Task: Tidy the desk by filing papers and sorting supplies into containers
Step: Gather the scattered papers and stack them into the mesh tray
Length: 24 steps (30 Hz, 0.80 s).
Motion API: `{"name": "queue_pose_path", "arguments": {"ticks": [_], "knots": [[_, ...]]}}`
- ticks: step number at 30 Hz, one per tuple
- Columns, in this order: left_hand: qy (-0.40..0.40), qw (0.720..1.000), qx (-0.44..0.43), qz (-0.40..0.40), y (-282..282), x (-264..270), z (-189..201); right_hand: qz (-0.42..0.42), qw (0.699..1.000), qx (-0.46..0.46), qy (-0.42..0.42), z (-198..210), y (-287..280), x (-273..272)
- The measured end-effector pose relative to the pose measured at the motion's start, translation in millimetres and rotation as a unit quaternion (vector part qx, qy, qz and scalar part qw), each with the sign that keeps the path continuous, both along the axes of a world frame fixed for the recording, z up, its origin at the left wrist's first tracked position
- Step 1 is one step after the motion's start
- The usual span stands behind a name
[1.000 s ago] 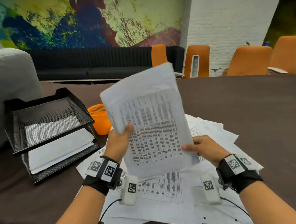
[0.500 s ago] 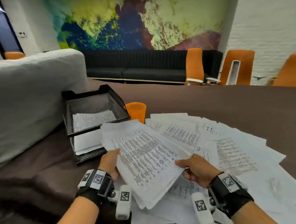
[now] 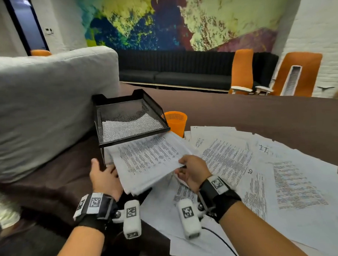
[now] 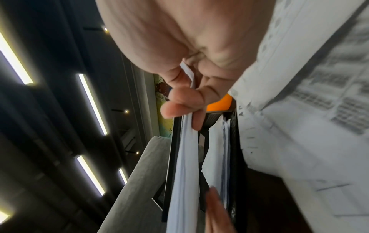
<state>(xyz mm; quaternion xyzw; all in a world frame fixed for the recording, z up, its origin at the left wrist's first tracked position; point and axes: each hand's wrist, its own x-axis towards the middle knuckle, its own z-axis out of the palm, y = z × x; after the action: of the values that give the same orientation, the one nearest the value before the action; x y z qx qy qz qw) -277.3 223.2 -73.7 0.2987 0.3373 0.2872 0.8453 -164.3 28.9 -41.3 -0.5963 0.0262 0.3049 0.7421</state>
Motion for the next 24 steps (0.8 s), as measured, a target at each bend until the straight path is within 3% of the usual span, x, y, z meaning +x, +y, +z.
{"name": "queue_pose_path", "arguments": {"ticks": [5,8,10,15,20,24], "knots": [[0.069,0.993,-0.016,0.09,-5.2,2.3,-22.6,0.093,0.994,0.043,0.022,7.8,44.7,-3.2],[0.129,0.983,0.022,0.129,-9.9,10.9,-22.1,0.113,0.993,-0.025,-0.011,-0.7,46.9,-8.3],[0.146,0.982,0.059,0.106,-17.6,17.8,-18.1,0.07,0.993,-0.071,-0.059,-4.4,34.3,-7.7],[0.129,0.98,0.144,-0.052,-53.5,35.7,-13.4,-0.12,0.971,-0.145,-0.15,-2.8,-42.8,25.4],[0.132,0.955,0.224,-0.14,-85.5,57.0,-7.4,-0.301,0.938,-0.142,-0.092,-2.4,-132.1,51.4],[0.176,0.93,0.276,-0.167,-99.7,84.0,-4.2,-0.263,0.959,-0.105,0.006,-10.3,-162.0,53.7]]}}
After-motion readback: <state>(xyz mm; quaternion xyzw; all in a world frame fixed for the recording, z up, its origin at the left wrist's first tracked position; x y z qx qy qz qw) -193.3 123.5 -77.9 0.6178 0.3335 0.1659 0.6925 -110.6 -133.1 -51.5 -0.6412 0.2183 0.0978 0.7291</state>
